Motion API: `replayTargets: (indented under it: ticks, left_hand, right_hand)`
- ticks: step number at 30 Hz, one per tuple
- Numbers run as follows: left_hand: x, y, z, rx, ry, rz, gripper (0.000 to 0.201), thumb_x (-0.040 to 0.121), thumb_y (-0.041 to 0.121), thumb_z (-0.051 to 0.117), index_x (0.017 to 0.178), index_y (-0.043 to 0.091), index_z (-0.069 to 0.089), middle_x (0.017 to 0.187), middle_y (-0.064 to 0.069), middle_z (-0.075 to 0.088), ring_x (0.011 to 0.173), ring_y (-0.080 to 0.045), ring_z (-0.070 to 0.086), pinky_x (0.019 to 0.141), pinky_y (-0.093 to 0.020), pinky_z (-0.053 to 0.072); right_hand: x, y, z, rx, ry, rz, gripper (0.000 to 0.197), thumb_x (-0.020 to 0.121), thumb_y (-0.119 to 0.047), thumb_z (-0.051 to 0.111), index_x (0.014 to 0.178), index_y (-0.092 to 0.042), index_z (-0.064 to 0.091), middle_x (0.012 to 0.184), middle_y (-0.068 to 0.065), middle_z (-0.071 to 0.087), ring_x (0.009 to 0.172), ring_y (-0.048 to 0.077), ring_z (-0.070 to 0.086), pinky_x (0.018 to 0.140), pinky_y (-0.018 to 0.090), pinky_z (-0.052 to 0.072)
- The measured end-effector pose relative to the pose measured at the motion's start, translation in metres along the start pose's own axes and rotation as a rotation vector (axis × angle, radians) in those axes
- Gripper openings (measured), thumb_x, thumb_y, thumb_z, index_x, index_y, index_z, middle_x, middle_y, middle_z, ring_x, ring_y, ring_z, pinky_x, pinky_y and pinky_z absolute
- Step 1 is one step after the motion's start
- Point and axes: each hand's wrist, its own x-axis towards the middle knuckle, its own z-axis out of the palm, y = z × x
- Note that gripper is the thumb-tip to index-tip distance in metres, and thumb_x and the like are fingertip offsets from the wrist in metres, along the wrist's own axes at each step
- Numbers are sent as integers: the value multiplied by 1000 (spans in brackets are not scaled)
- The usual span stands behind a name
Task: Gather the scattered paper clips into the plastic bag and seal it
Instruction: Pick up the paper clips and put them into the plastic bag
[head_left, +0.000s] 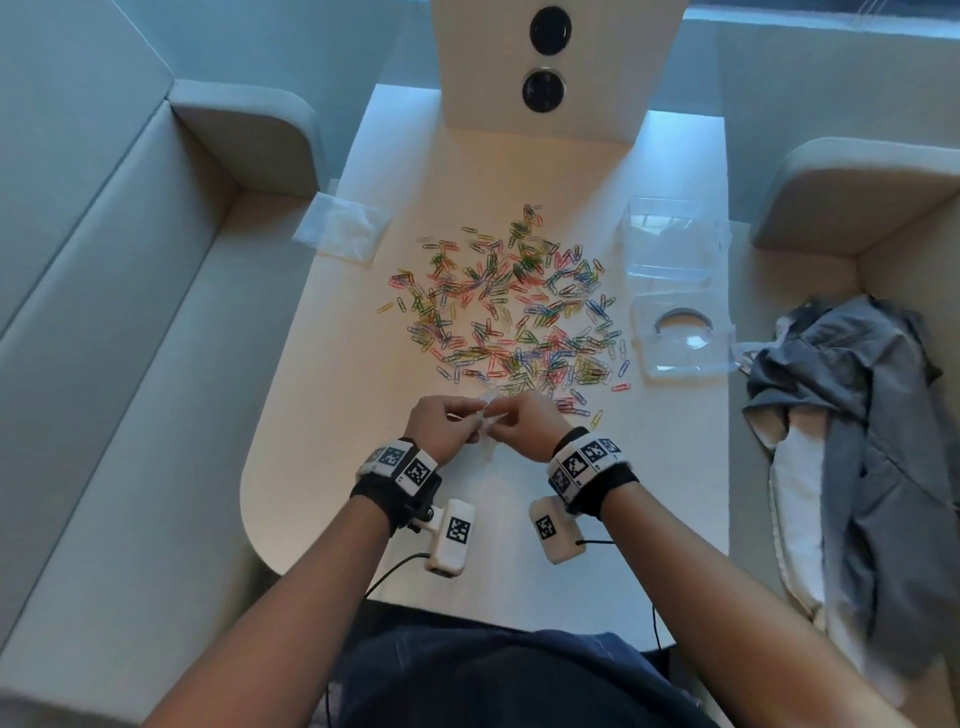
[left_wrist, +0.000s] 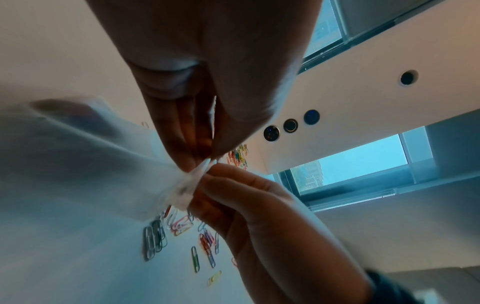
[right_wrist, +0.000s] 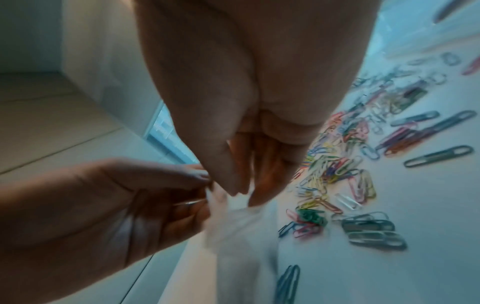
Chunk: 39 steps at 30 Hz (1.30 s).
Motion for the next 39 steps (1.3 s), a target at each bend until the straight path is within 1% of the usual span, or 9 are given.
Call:
replayTargets:
  ticks: [5, 9, 12, 16, 22, 26, 29, 35, 39]
  left_hand:
    - [10, -2, -22, 19, 23, -5, 25, 84, 4, 64, 105, 10, 75, 85, -12, 76, 70, -19, 69, 71, -26, 58]
    - [18, -1, -39, -10, 45, -8, 25, 85, 2, 64, 104, 13, 75, 89, -7, 76, 69, -14, 69, 73, -26, 59]
    - [25, -1, -51, -6, 41, -13, 24, 85, 1, 63, 101, 14, 75, 87, -12, 75, 66, -11, 67, 77, -26, 59]
    - [34, 0, -62, -13, 21, -16, 23, 85, 2, 63, 97, 17, 76, 84, -15, 75, 73, -21, 68, 83, -37, 59]
    - [48, 1, -68, -32, 20, -30, 23, 85, 3, 65, 96, 19, 76, 84, -11, 76, 74, -21, 69, 85, -41, 59]
    - [55, 3, -70, -50, 30, -23, 24, 85, 5, 65, 94, 24, 76, 81, -4, 76, 71, -16, 69, 82, -37, 59]
    - [61, 5, -72, -67, 59, -25, 22, 85, 5, 65, 100, 19, 76, 84, -5, 76, 71, -15, 69, 81, -35, 60]
    - [57, 2, -64, -118, 81, -42, 22, 87, 8, 66, 105, 17, 75, 74, 0, 72, 68, -14, 65, 75, -31, 58]
    - [57, 3, -50, -106, 82, -44, 20, 87, 15, 69, 106, 18, 74, 79, -1, 75, 70, -12, 64, 80, -35, 59]
  right_hand:
    - [-26, 25, -12, 397, 264, 73, 14, 82, -8, 74, 95, -13, 74, 97, 9, 73, 72, 23, 74, 58, 39, 62]
    - [-57, 68, 7, 318, 75, 392, 46, 64, -15, 90, 98, -5, 59, 80, 12, 62, 63, 35, 71, 47, 34, 57]
    - [-63, 84, 36, 152, 33, 370, 36, 61, -16, 90, 83, -8, 63, 70, 3, 66, 56, 22, 68, 56, 32, 58]
    - [-49, 85, 47, 118, 320, 355, 27, 59, -25, 89, 73, -17, 67, 63, -10, 64, 59, 4, 59, 60, 14, 48]
    - [0, 68, 37, 186, 606, 318, 32, 70, -25, 86, 92, -16, 64, 76, -1, 65, 65, 9, 62, 73, 28, 58]
    - [33, 54, 29, 64, 555, 228, 66, 63, -33, 89, 119, -18, 57, 108, 3, 51, 72, 3, 54, 82, 16, 54]
    - [46, 47, 25, -118, 462, 209, 86, 62, -42, 88, 136, -21, 50, 122, 5, 40, 97, 12, 45, 95, 26, 46]
    - [61, 53, 20, -233, 484, -11, 18, 84, -12, 72, 101, -8, 74, 103, 6, 57, 85, 20, 58, 82, 36, 57]
    - [61, 60, 6, -50, 500, 42, 11, 81, -10, 75, 92, -8, 78, 92, 4, 69, 80, 17, 65, 81, 32, 57]
